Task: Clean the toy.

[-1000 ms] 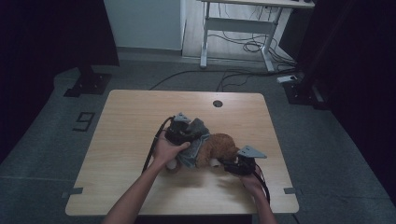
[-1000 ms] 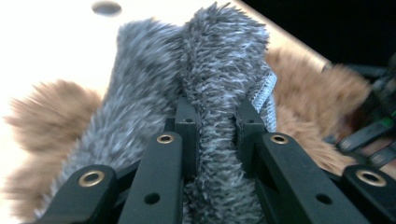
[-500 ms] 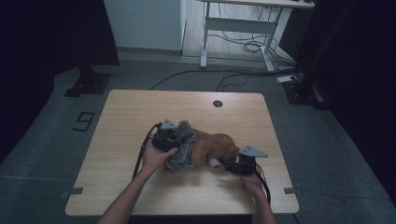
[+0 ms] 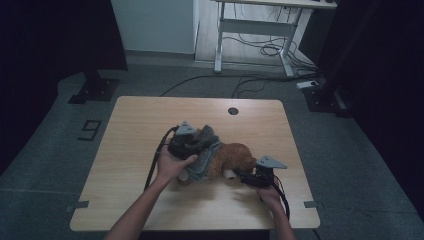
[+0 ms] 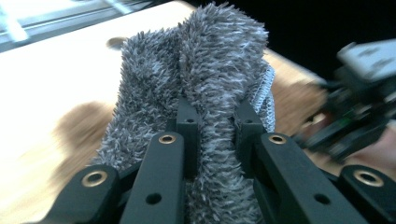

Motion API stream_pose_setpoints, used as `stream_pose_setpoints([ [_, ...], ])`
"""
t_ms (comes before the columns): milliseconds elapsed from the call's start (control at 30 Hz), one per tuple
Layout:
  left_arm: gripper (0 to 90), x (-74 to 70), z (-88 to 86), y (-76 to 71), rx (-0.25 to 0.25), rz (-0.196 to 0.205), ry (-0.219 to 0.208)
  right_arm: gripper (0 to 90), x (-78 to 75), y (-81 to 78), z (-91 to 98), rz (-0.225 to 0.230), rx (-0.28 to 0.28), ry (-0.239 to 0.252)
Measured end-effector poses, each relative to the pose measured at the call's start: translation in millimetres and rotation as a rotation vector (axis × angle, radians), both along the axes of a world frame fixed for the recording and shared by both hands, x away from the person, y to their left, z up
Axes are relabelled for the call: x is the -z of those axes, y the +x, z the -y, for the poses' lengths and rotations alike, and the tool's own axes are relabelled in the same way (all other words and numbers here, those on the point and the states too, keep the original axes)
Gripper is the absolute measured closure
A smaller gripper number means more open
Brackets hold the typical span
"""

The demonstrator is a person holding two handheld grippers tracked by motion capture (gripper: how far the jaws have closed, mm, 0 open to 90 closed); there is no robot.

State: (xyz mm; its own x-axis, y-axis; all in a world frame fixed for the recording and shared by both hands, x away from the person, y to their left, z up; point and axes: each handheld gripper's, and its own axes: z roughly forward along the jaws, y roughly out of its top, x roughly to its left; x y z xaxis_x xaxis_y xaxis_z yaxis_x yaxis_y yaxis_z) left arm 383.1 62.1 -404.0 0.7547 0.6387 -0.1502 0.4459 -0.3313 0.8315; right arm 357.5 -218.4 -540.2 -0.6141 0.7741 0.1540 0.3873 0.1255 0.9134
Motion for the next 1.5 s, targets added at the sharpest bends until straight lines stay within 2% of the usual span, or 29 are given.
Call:
stream_pose_setpoints([
  [67, 76.9, -1.6, 23.2, 3.9, 0.030, -0.013, -0.002, 29.4, -0.1, -0.2, -0.2, -0.002, 0.001, 0.002],
  [133, 76.8, 2.3, 47.3, 9.0, 0.063, -0.051, 0.001, 29.3, -0.1, -0.2, -0.2, -0.003, 0.000, 0.003],
  [233, 76.8, 15.3, 78.8, 13.5, 0.088, -0.080, 0.055, 29.3, -0.2, -0.2, 0.1, -0.002, -0.001, -0.001],
  [333, 76.8, 36.0, 95.6, 15.4, 0.097, -0.096, 0.139, 29.3, -0.2, -0.2, 0.3, -0.003, -0.001, -0.001],
  [433, 76.8, 43.6, 88.8, 15.9, 0.085, -0.102, 0.105, 29.0, 0.5, 0.5, 1.5, -0.010, -0.006, -0.005],
  [533, 76.9, 44.2, 75.1, 15.1, 0.048, -0.077, 0.127, 29.0, 0.5, 0.6, 1.0, -0.011, -0.003, 0.000],
  [633, 77.1, 46.1, 57.6, 15.5, 0.028, -0.082, 0.120, 29.0, 0.8, 0.7, 0.8, -0.010, -0.003, 0.005],
  [800, 77.1, 42.3, 37.2, 11.1, -0.014, -0.041, 0.133, 28.9, 0.8, 0.5, 0.2, -0.011, -0.003, 0.007],
  [867, 77.0, 39.5, 30.6, 11.1, -0.025, -0.045, 0.128, 29.0, 0.9, 0.8, 0.6, -0.011, -0.004, 0.009],
  [967, 76.8, 36.7, 26.8, 11.0, -0.017, -0.061, 0.095, 29.0, 1.2, 1.4, 1.1, -0.013, -0.004, 0.017],
  [1033, 76.9, 33.3, 30.4, 8.6, 0.002, -0.052, 0.075, 29.0, 1.2, 1.6, 1.5, -0.016, -0.003, 0.024],
  [1133, 77.0, 25.5, 45.3, 2.5, 0.043, -0.031, 0.055, 29.0, 1.2, 1.7, 1.7, -0.019, 0.000, 0.031],
  [1267, 77.0, 19.8, 76.5, -3.4, 0.101, -0.016, 0.066, 29.0, 1.5, 2.0, 0.8, -0.023, 0.007, 0.046],
  [1367, 77.0, 25.8, 97.9, -2.9, 0.131, -0.033, 0.083, 29.0, 1.4, 1.8, 0.8, -0.024, 0.006, 0.047],
  [1467, 77.0, 42.4, 110.4, -2.0, 0.141, -0.047, 0.144, 29.0, 1.3, 1.7, 1.4, -0.025, 0.003, 0.041],
  [1500, 77.0, 46.4, 109.4, -1.6, 0.139, -0.052, 0.132, 28.9, 1.5, 1.7, 1.5, -0.026, 0.002, 0.038],
])
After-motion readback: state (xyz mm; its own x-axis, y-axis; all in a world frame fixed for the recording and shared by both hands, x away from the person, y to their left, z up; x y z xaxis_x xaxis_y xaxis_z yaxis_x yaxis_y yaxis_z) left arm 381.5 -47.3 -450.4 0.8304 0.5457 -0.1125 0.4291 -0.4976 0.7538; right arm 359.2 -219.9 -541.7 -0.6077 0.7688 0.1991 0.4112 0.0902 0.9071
